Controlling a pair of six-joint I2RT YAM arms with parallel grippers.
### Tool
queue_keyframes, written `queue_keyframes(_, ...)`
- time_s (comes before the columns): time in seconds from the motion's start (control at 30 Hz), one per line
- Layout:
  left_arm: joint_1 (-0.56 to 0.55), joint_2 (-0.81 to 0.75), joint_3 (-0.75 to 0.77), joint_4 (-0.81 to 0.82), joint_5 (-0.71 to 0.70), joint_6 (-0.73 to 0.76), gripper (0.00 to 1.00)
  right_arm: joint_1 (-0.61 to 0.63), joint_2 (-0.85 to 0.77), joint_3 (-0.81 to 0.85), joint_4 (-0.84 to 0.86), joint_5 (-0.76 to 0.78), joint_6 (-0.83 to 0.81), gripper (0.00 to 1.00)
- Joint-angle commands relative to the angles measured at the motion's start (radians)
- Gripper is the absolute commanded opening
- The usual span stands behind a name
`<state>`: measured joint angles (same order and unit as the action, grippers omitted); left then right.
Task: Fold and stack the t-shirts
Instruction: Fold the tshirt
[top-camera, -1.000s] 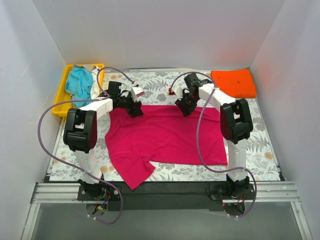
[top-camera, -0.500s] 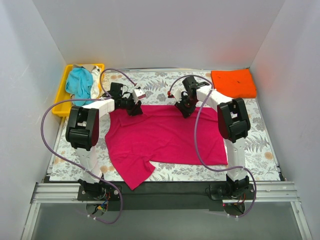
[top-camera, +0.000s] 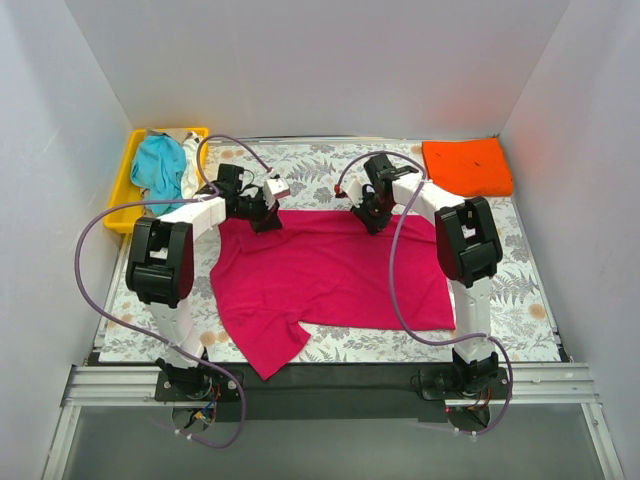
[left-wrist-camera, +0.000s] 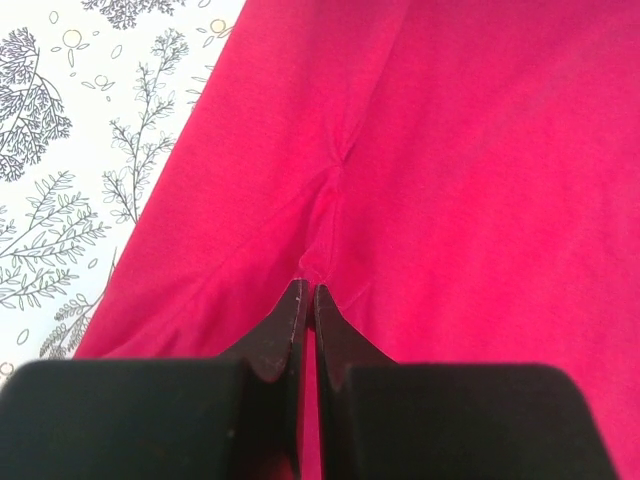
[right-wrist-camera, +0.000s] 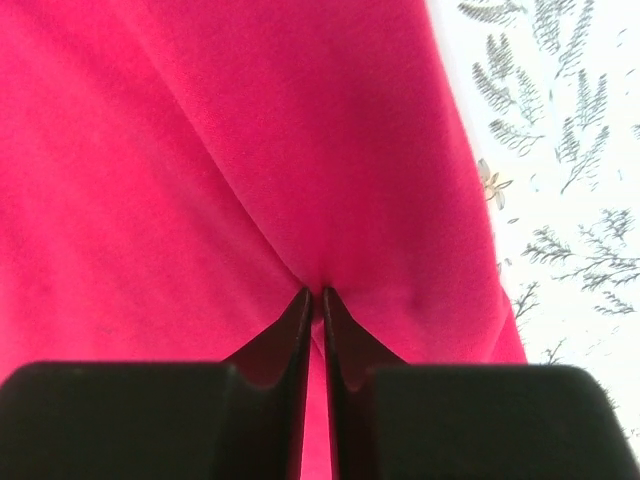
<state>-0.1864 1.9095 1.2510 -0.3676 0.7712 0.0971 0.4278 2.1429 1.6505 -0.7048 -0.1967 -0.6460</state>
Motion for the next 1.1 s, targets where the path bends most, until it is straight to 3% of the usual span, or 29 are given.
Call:
queue_keyframes(0.0,-0.004,-0.110,-0.002,-0.070,0.013,0.039,0.00,0.006,-0.061,-0.023,-0.009,0.008,-0.011,0.14)
queue_keyframes(0.13,-0.004,-0.139,-0.018,-0.105,0.027,0.039,0.00,0.006,-0.067,-0.027,-0.009,0.011,-0.012,0.01)
queue_keyframes(0.23,-0.005,-0.150,-0.021,-0.131,0.034,0.041,0.00,0.006,-0.071,-0.031,-0.010,0.013,-0.014,0.01)
queue_keyframes(0.3,-0.005,-0.156,-0.028,-0.134,0.033,0.041,0.00,0.006,-0.075,-0.031,-0.009,0.014,-0.007,0.14)
queue_keyframes(0.5,-0.007,-0.148,-0.029,-0.134,0.030,0.035,0.00,0.006,-0.064,-0.011,-0.007,0.028,0.005,0.16)
queue_keyframes(0.7,-0.008,-0.135,-0.018,-0.136,0.020,0.033,0.00,0.005,-0.066,0.014,-0.009,0.028,0.005,0.01)
queue_keyframes(1.07,-0.010,-0.179,0.004,-0.192,0.019,0.035,0.00,0.006,-0.143,-0.009,-0.010,0.020,-0.010,0.01)
